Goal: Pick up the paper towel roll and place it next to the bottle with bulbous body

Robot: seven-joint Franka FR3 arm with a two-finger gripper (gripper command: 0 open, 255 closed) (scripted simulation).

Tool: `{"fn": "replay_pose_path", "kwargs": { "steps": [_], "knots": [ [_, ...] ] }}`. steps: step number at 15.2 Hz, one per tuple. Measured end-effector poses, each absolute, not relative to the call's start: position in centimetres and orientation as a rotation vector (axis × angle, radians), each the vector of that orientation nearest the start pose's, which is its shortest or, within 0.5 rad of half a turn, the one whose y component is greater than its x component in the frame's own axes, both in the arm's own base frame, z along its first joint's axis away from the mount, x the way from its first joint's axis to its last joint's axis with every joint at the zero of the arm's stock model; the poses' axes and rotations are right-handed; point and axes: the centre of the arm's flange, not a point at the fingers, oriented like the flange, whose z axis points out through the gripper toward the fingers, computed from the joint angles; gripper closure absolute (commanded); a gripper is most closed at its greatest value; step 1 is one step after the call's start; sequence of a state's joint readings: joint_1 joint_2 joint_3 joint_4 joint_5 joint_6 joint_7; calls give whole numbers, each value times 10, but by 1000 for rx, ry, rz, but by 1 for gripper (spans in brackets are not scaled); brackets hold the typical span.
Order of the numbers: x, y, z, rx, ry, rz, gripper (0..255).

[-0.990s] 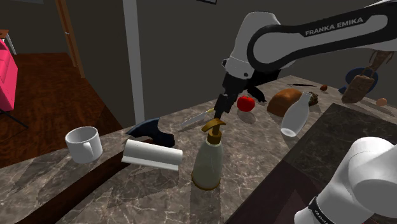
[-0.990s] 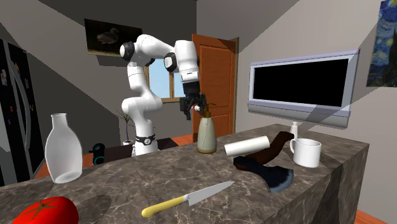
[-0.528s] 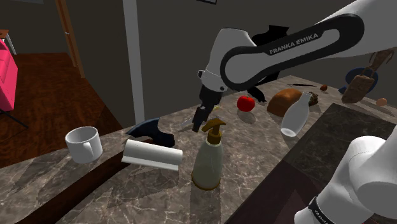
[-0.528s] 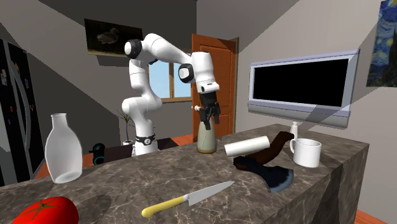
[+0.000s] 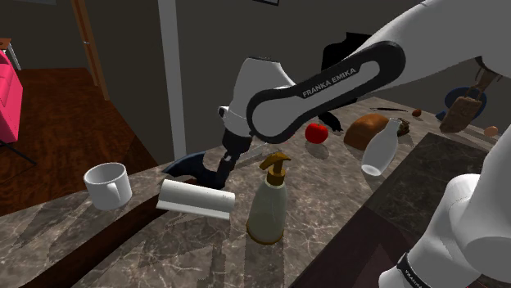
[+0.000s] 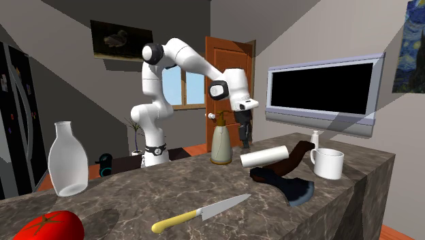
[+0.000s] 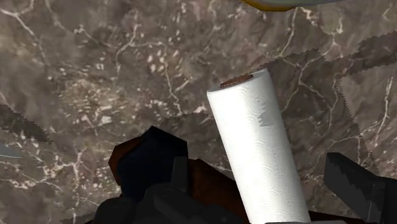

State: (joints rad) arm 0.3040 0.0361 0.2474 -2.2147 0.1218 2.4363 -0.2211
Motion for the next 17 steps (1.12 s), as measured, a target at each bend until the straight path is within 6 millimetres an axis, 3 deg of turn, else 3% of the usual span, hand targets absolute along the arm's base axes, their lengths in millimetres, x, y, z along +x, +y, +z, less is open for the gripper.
{"fn": "replay_pose_path", "kwargs": {
  "steps": [3,6,11,17],
  "knots": [
    [479,319,359,-2788,-1108,-273,0],
    [482,335,347,-2767,-1153,-281,0],
    [486,343,321,-2764,-1159,-283,0],
    [487,345,318,-2761,-1159,-298,0]
  ]
}}
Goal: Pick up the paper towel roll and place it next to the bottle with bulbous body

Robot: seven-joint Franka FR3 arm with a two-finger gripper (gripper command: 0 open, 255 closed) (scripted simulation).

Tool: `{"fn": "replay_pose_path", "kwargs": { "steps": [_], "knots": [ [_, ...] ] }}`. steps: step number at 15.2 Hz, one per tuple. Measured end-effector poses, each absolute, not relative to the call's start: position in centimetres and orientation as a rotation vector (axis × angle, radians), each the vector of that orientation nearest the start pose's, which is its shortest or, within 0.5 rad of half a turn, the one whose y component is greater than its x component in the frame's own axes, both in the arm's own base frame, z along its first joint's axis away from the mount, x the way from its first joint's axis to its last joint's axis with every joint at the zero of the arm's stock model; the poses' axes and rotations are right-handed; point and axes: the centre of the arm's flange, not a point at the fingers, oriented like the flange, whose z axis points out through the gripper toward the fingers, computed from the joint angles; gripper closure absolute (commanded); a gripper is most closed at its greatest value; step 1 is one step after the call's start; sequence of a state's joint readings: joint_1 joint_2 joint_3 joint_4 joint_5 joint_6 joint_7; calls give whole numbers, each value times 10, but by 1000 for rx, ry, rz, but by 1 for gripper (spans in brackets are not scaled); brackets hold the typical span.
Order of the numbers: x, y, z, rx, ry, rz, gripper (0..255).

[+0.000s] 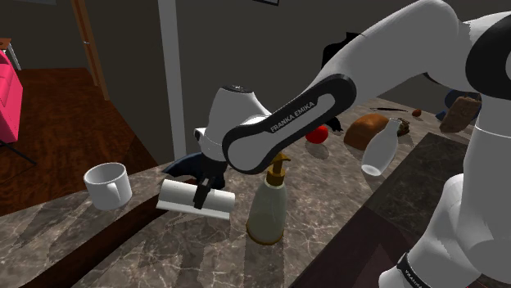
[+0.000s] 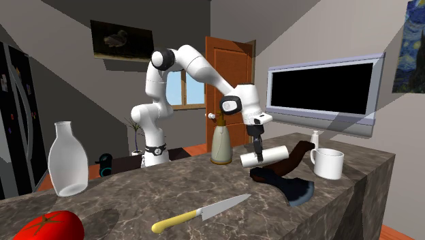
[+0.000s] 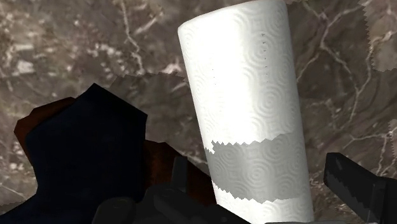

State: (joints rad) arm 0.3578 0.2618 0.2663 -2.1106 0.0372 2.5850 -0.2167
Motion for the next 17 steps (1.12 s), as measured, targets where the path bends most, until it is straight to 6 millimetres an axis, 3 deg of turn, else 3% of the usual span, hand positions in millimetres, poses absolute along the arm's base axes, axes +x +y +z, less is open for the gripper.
{"fn": "replay_pose_path", "kwargs": {
  "steps": [1,2,13,17],
  "knots": [
    [487,345,318,-2761,-1159,-298,0],
    [487,346,318,-2761,-1159,-297,255],
    [487,346,319,-2761,-1161,-293,255],
    [487,344,334,-2764,-1160,-284,255]
  ]
}}
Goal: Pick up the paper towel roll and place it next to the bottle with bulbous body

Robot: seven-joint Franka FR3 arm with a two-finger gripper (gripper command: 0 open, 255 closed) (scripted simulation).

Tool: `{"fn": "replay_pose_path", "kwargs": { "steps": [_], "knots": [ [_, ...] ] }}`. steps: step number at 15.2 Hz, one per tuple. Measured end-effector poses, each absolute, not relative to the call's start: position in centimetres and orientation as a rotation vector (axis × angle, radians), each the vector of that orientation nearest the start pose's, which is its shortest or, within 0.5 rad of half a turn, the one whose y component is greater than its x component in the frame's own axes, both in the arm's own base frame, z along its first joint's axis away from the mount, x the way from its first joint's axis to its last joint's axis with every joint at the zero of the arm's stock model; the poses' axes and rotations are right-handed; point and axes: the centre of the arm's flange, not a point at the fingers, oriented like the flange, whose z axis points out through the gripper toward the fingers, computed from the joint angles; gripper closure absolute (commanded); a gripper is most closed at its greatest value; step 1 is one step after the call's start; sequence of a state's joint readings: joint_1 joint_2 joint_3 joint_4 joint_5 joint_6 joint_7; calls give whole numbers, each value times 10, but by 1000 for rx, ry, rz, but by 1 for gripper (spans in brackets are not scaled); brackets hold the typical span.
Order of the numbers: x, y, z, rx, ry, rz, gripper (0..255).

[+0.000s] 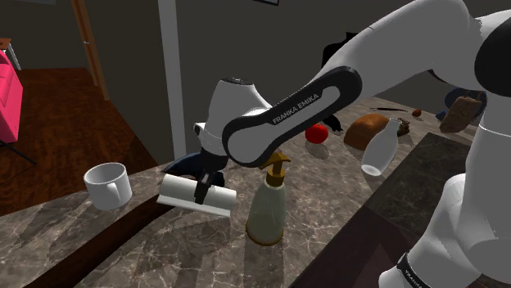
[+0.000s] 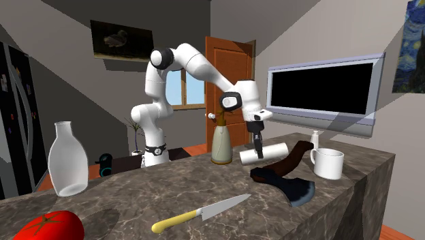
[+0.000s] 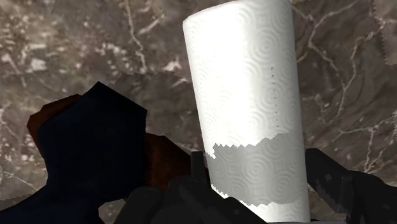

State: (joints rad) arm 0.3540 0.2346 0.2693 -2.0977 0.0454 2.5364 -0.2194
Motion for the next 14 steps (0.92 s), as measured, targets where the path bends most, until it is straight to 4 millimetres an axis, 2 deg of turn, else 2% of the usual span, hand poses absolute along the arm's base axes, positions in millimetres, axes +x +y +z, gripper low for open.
{"fn": "replay_pose_path", "kwargs": {
  "steps": [14],
  "knots": [
    [486,343,408,-2764,-1159,-284,255]
  ]
}}
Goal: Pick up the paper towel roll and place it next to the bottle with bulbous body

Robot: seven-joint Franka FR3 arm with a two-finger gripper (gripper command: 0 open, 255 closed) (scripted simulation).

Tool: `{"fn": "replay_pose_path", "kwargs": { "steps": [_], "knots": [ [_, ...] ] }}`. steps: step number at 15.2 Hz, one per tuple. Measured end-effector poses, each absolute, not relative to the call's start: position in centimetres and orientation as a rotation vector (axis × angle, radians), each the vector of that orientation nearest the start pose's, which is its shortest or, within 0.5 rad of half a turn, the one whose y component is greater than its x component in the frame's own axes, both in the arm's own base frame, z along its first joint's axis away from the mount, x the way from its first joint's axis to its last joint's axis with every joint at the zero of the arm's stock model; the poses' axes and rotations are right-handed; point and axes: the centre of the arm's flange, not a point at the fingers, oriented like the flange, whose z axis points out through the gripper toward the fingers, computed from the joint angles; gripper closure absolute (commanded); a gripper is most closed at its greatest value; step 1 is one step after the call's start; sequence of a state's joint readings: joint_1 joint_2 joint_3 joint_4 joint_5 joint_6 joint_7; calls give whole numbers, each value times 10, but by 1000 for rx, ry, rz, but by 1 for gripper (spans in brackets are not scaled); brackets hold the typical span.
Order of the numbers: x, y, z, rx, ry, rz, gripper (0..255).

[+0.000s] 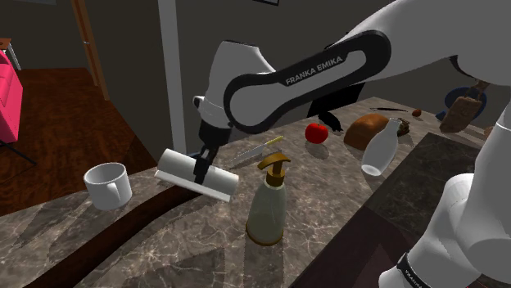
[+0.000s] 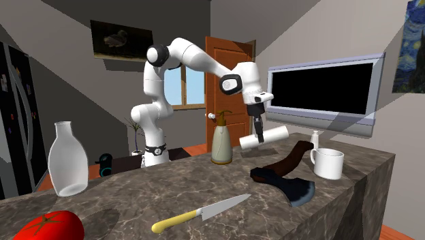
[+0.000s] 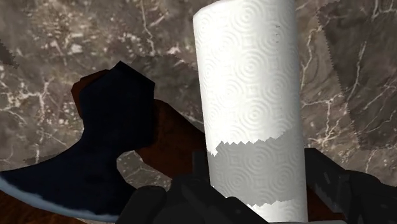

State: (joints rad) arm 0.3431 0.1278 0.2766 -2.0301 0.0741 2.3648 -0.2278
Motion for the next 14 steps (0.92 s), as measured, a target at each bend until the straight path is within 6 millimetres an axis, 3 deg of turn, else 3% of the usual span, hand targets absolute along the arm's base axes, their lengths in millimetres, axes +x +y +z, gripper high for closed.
{"fn": "replay_pose_path", "kwargs": {
  "steps": [14],
  "knots": [
    [486,344,481,-2764,-1159,-284,255]
  ]
}}
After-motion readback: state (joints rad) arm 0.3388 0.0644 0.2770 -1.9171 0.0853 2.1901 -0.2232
